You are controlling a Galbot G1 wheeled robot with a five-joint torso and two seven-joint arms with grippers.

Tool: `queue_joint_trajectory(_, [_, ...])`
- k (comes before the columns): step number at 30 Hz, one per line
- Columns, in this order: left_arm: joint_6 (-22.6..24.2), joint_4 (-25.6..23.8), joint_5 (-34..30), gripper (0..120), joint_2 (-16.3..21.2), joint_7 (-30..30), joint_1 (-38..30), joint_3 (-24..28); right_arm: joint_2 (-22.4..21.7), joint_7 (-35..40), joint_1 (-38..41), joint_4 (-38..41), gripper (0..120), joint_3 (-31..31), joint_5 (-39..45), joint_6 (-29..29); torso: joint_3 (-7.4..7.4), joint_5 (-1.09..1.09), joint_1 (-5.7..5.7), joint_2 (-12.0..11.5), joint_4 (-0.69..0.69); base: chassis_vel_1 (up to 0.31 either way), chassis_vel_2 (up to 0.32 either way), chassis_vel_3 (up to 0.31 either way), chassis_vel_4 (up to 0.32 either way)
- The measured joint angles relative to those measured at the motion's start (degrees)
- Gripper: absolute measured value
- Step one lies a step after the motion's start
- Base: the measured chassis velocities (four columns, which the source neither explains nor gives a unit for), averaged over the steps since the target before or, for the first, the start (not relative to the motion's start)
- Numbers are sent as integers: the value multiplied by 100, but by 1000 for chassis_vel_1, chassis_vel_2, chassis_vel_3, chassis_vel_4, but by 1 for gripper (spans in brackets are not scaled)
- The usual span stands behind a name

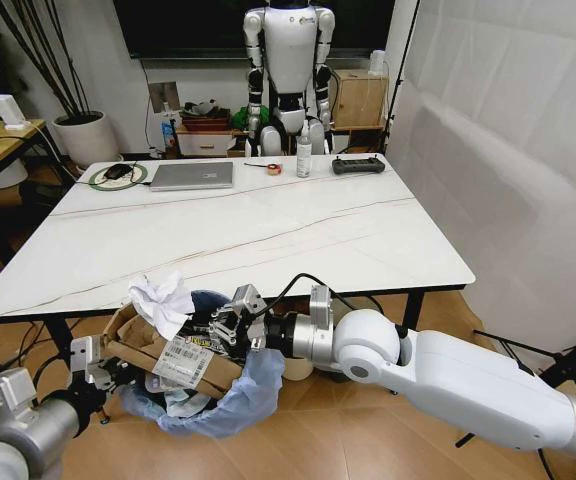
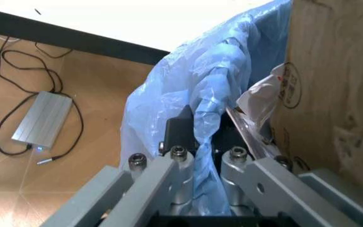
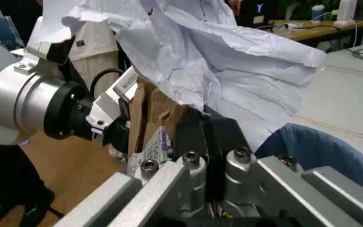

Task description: Pick up the trash bin and place the trash from the table into it.

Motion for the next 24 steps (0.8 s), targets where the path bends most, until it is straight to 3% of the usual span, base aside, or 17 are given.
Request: queue_joint_trajectory(24, [-6,17,-33,0,55,0,-42,-27,32,127,167,-48,0,-146,11,-89,0,0,0,0,0,0,0,0,0])
